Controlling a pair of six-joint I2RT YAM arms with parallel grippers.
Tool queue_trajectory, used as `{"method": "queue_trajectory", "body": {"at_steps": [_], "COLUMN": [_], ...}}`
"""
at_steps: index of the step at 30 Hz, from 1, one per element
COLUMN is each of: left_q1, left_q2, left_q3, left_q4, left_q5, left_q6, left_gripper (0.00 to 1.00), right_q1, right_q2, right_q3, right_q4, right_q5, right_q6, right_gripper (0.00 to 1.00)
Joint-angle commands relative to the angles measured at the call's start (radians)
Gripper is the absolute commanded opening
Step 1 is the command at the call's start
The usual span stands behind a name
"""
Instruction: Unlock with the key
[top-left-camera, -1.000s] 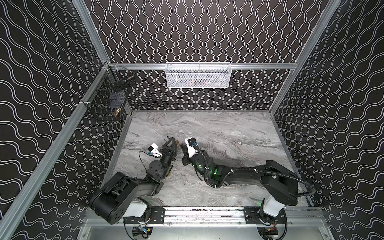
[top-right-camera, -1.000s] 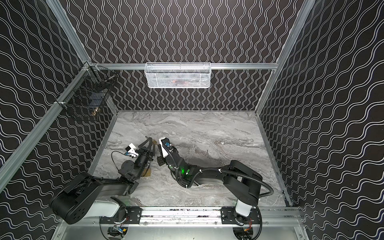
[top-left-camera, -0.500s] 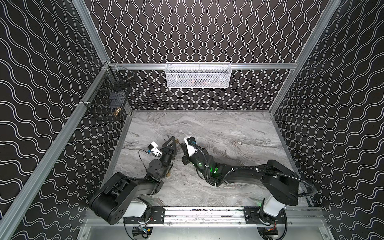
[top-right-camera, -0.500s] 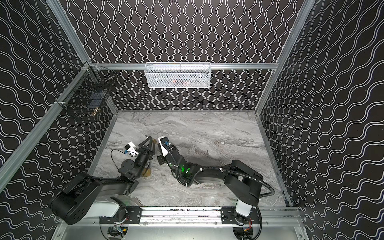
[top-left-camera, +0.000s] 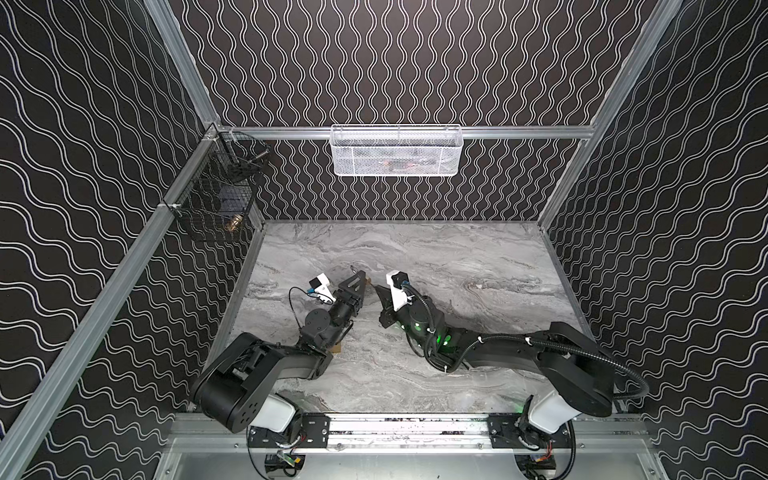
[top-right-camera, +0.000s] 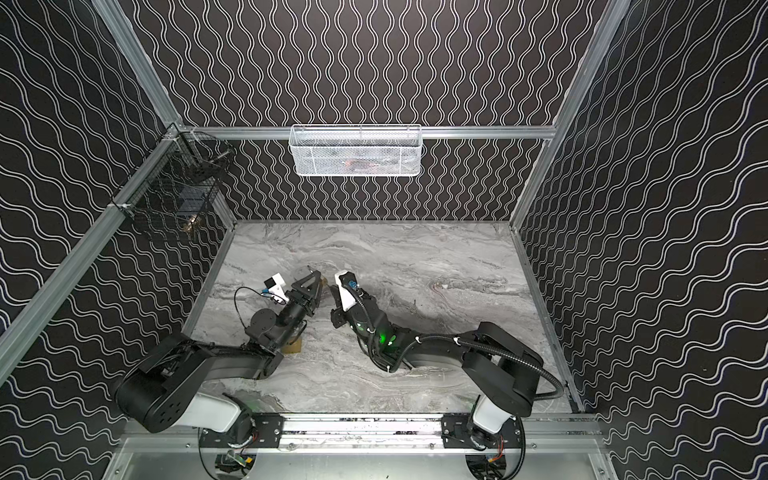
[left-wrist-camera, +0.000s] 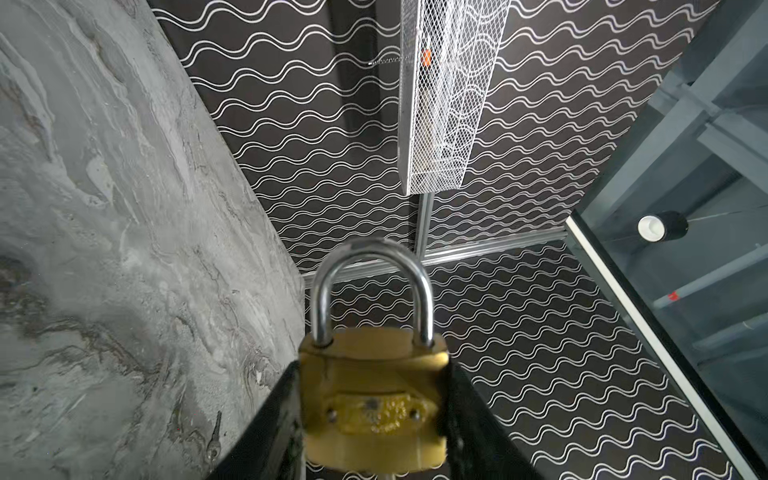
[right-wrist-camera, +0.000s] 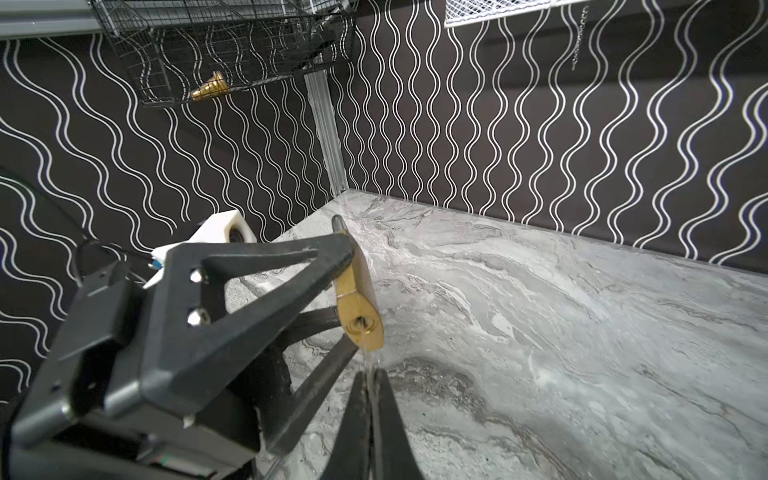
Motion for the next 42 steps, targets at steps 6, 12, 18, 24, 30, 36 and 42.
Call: {"method": "queue_trajectory", "body": {"at_steps": [6, 12, 18, 24, 30, 36, 42], "left_q1": [-0.019, -0.021, -0.021, -0.043, -0.053, -0.062, -0.064], "left_q2": [-0.07, -0.039, 0.042, 0.008, -0.009, 0.003, -0.106], "left_q3": [0.046, 0.073, 0.086, 0.121, 0.146, 0.157, 0.172], "left_q4": [-0.121, -0.099, 0.039, -0.059, -0.081, -0.106, -0.369], "left_q5": [0.161, 0.16, 0.175, 0.195, 0.201, 0.232, 0.276], "left_q6": [0.147, 0.105, 0.026, 0.038, 0.039, 0.079, 0.266], "left_gripper": [0.0, 0.0, 0.0, 0.0, 0.0, 0.0, 0.0], "right_q1": [0.001, 0.002, 0.002, 0.003, 0.007, -0.001, -0.017], "right_q2": [0.01, 0.032, 0.037, 0.034, 0.045, 0.032, -0.023], "right_q3": [-0.011, 0.001, -0.006, -0.018, -0.059, -0.045, -0.076], "right_q4": [0.123, 0.13, 0.153, 0.2, 0.33, 0.317, 0.275], "right_q5": [-0.02, -0.039, -0.01, 0.054, 0.046, -0.006, 0.003], "right_q6": [0.06, 0.057, 0.049, 0.012, 0.018, 0.055, 0.035], "right_gripper": [0.0, 0.0, 0.0, 0.0, 0.0, 0.0, 0.0]}}
